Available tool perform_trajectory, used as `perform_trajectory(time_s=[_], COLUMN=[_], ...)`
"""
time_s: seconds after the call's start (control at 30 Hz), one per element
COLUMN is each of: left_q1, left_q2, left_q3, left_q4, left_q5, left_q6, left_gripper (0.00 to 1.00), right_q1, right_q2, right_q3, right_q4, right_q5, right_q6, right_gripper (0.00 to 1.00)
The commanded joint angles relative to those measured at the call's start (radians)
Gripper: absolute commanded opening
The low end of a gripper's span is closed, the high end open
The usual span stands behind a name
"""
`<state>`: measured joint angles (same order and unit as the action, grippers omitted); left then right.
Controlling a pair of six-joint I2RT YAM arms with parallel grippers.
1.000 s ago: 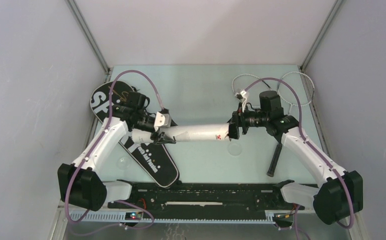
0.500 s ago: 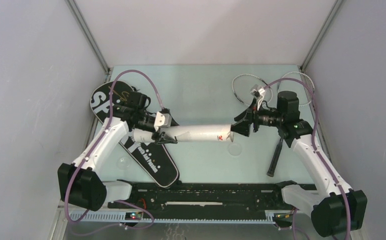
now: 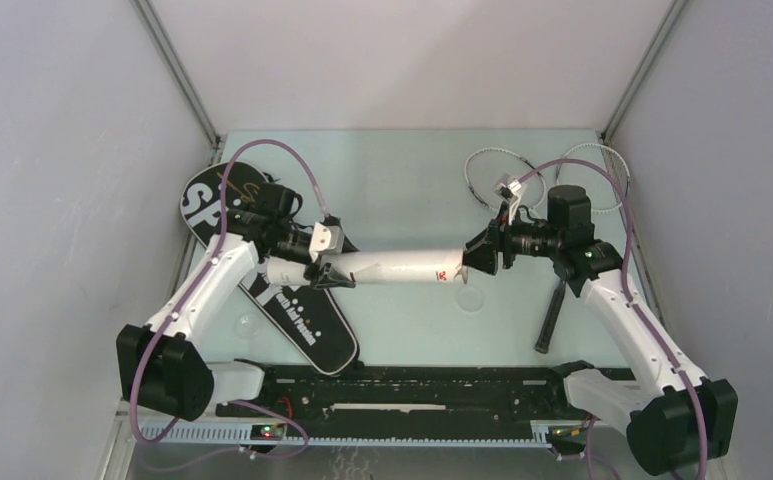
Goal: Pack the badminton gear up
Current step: Adjust the shuttlecock in the shuttle tube.
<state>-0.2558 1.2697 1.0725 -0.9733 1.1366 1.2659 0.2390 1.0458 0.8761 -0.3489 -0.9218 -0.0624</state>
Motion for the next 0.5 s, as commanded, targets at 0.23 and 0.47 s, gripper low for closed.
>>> perform_trajectory(time_s=[0.23,0.47], left_q1=[0.004,0.009], left_q2=[-0.014,0.022], left_q3=[-0.002,0.044], left_q4=[0.011,-0.064], left_q5=[0.09,0.091], left_q6=[0.034,0.069], left_gripper=[0.38,0.38], right_q1=[-0.228,-0.301], right_q2=[-0.063,-0.043], right_q3=[0.036,0.061], right_q4=[-0.134,-0.336], right_q5=[-0.208,-0.164], right_q6=[-0.121,-0.309], right_gripper=[0.69,0.66])
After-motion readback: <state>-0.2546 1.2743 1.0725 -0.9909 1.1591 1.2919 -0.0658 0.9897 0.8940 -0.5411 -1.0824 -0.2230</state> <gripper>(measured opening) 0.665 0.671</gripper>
